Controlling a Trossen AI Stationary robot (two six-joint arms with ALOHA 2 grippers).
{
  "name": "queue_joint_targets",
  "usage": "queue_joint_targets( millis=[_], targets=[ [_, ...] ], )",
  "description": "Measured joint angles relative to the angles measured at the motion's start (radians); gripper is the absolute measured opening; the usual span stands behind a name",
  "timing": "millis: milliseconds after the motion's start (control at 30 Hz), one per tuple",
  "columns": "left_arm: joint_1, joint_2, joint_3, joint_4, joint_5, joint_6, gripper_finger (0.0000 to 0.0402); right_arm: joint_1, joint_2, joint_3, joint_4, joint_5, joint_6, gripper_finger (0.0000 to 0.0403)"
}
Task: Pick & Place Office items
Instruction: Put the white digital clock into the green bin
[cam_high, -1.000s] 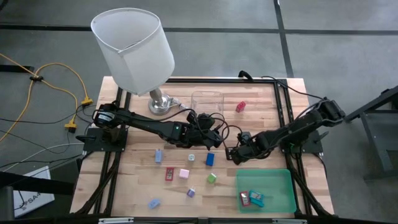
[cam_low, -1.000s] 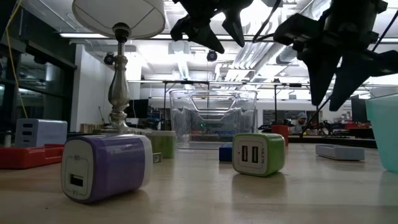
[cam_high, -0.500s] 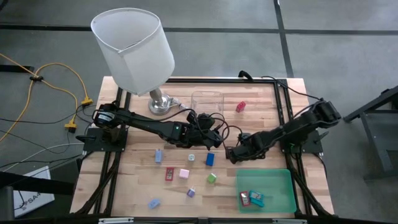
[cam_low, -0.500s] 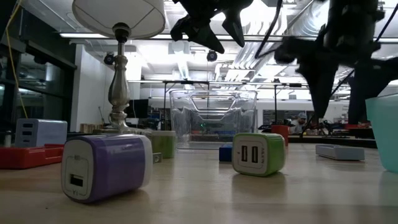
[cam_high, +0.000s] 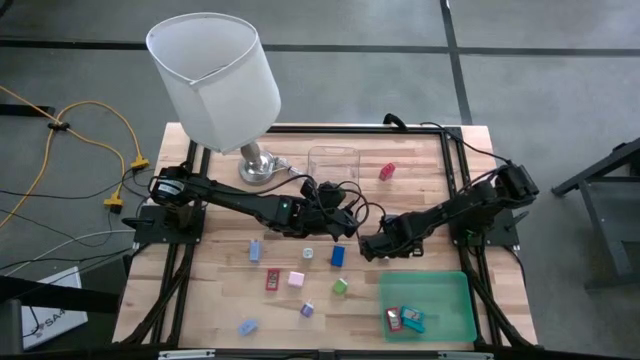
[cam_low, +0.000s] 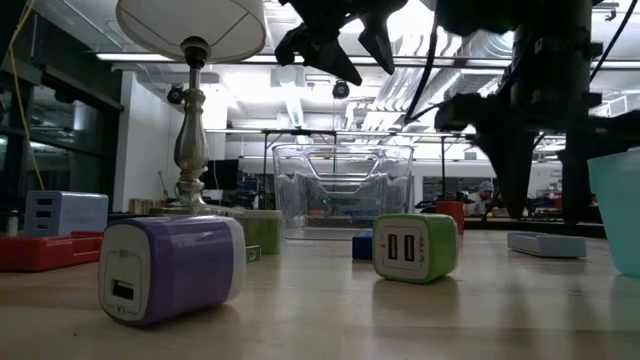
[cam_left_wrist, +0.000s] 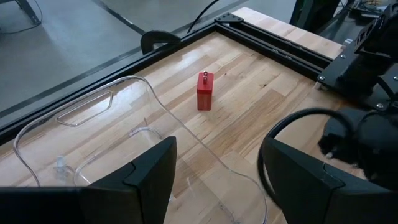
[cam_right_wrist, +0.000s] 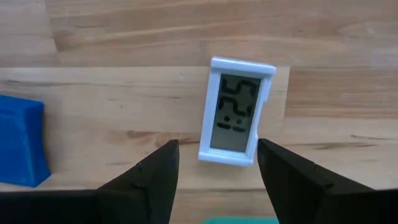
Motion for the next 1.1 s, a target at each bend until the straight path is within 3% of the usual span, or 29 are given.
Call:
queue_joint_targets(
  millis=[1100],
  targets=[
    [0.000, 0.000, 0.000, 0.042, 0.000, 0.000, 0.0230, -0.039, 0.075, 0.000, 0.035, -0.077, 0.049, 0.0204]
  ],
)
